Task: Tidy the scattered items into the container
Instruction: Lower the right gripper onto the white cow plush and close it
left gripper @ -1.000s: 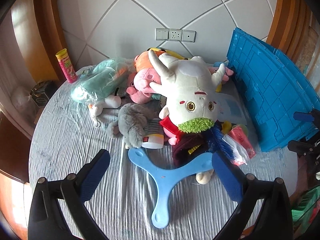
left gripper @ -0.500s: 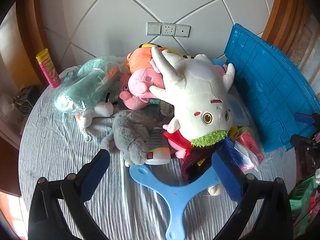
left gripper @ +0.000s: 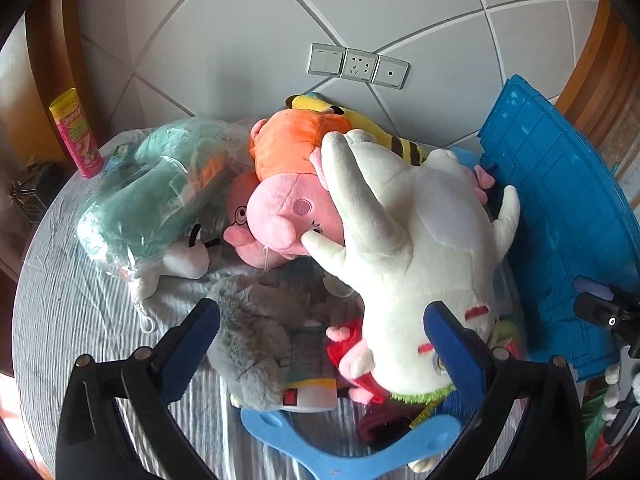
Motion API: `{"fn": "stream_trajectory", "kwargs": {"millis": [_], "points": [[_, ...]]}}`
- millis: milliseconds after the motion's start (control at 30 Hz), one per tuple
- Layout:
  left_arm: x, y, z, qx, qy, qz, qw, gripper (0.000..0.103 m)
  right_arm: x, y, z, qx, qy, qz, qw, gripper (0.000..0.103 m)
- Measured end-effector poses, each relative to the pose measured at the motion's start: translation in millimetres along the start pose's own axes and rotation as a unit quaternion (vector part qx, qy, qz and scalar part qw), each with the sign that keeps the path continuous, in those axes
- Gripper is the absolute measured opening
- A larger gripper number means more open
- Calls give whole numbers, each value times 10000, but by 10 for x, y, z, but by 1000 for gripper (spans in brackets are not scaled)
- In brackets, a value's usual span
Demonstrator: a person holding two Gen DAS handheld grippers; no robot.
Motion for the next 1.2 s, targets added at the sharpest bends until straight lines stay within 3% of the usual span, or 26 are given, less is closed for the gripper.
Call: {"fn": "stream_trajectory", "kwargs": {"millis": [400,500,567,633,667,700,900,1067,1200], "points": [[-425,-94,501,208,-110,93,9997,100,-506,-320,645,-218,-59,751,9969,102],[-434,-117,582,479,-51,133,9987,86,-513,-329,830,-324,124,782,9963,102],[-427,-137,588,641,-36,173,9978,77,-479,-297,929,-444,225,727,9961,79],[-414,-190,571,877,-40,292,9957,47,-456,-256,969,-708,203,719,9947,65],[-407,-219,560,991,-39,344,9945,38,-458,-230,962,-755,183,694,9946,53],[-399,-252,543,1047,-42,391,9937,28,-460,-203,955,-801,163,668,9944,50],[-318,-307,502,1039,-84,483,9934,29,-398,-176,910,-729,169,534,9958,54],[-283,-266,501,1017,-15,438,9939,29,-358,-221,928,-579,138,553,9967,85],[-254,-226,508,1062,-7,415,9935,29,-329,-232,958,-678,125,533,9962,85]]}}
Point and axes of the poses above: each gripper's, at about its wrist camera, not at the fingertips, and z roughly the way its jaws point, y to its left, x to its underside, the point moved 3 cm from there along z, roughly the way its jaws point, and after that the axes turned 3 degrees about -x, right-handed, at the moved point
